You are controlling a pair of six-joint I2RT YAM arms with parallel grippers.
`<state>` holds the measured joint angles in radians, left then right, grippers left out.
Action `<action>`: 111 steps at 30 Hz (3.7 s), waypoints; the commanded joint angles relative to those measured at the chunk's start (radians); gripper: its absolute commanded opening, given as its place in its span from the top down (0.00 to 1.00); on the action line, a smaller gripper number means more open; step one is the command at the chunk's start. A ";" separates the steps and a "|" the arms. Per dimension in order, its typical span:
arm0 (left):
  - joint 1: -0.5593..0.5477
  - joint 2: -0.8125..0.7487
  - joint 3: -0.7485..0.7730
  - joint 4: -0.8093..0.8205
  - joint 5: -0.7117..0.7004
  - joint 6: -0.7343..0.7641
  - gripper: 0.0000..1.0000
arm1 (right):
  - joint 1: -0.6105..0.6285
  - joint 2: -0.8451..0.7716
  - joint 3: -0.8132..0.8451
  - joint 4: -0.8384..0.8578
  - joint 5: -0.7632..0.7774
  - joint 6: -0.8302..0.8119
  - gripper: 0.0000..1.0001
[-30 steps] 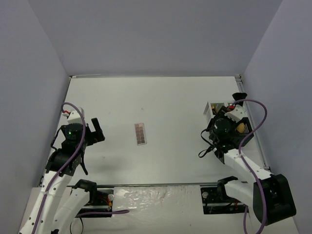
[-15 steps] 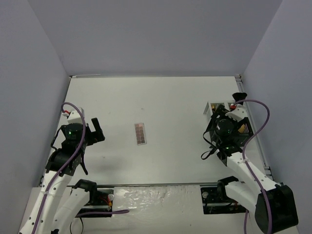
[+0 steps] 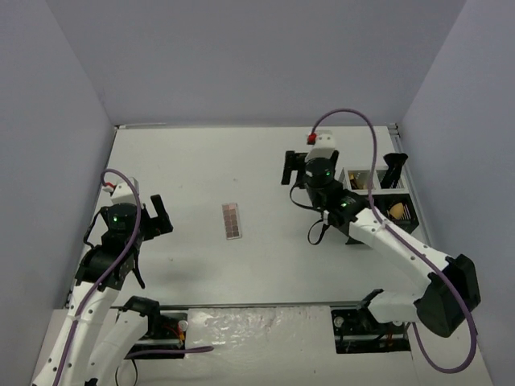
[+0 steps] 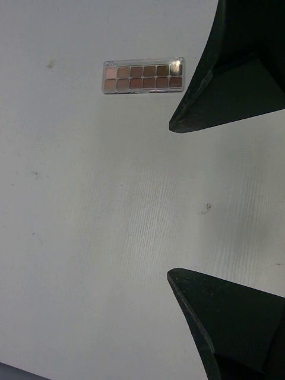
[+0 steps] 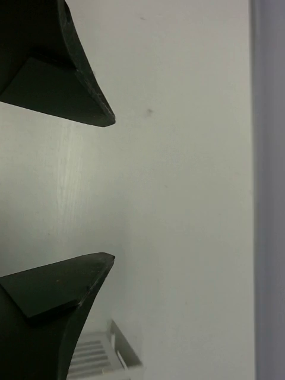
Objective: Organize the makeup
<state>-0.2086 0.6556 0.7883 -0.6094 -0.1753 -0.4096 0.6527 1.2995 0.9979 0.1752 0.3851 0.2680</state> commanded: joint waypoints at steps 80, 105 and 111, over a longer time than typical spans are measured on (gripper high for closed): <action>0.011 -0.010 0.020 0.050 0.014 -0.007 0.03 | -0.611 -0.433 -0.559 0.582 -0.243 -0.296 1.00; 0.011 -0.011 0.023 0.045 0.003 -0.008 0.03 | -0.683 -0.587 -0.621 0.466 -0.420 -0.236 0.38; 0.011 -0.014 0.022 0.043 0.002 -0.008 0.03 | -0.682 -0.666 -0.599 0.375 -0.416 -0.225 0.25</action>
<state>-0.2024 0.6338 0.7879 -0.6086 -0.1619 -0.4133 -0.0257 0.6636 0.3429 0.5469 -0.0345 0.0280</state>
